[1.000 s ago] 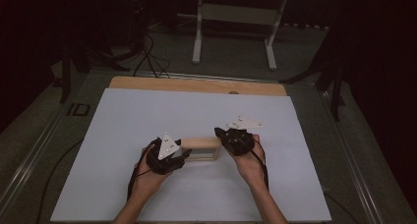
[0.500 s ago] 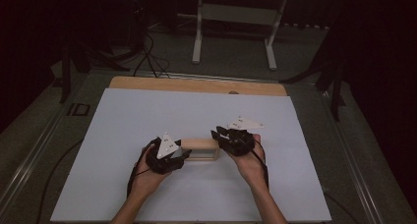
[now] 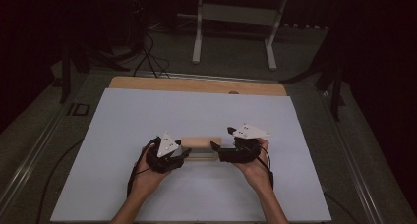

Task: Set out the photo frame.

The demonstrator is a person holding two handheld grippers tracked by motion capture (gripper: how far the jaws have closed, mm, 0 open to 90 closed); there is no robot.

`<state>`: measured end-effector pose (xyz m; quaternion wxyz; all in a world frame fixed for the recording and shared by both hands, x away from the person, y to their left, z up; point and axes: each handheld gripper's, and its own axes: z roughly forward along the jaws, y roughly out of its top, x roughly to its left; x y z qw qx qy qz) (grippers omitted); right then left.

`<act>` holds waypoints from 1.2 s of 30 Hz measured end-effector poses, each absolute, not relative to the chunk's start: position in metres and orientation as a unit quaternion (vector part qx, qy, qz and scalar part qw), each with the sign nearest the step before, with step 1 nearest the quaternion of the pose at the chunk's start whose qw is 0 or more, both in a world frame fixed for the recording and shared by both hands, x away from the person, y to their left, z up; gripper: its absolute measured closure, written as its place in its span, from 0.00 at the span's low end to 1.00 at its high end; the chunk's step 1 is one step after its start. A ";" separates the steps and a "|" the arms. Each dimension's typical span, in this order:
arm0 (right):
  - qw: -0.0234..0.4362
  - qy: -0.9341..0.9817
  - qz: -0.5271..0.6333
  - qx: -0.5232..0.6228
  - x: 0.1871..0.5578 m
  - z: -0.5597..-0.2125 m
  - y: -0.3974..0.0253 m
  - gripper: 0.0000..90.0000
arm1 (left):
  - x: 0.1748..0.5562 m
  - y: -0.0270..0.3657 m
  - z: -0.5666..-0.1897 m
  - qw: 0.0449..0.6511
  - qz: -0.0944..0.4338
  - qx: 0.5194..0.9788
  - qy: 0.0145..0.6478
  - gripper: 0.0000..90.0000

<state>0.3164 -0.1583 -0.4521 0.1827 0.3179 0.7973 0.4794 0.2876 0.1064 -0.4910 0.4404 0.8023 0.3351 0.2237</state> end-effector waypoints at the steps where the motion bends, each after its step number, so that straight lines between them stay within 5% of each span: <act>1: 0.176 0.800 0.479 0.315 0.318 -0.456 -0.158 0.20 | 0.288 0.107 -0.491 0.439 0.225 0.803 0.335 0.61; 8: 0.126 0.823 0.459 0.311 0.330 -0.477 -0.151 0.33 | 0.297 0.109 -0.490 0.440 0.213 0.803 0.342 0.62; 14: 0.130 0.822 0.452 0.321 0.333 -0.481 -0.146 0.44 | 0.306 0.111 -0.490 0.447 0.192 0.797 0.358 0.62; 36: 0.125 0.820 0.439 0.346 0.341 -0.488 -0.147 0.43 | 0.329 0.112 -0.491 0.436 0.157 0.800 0.381 0.55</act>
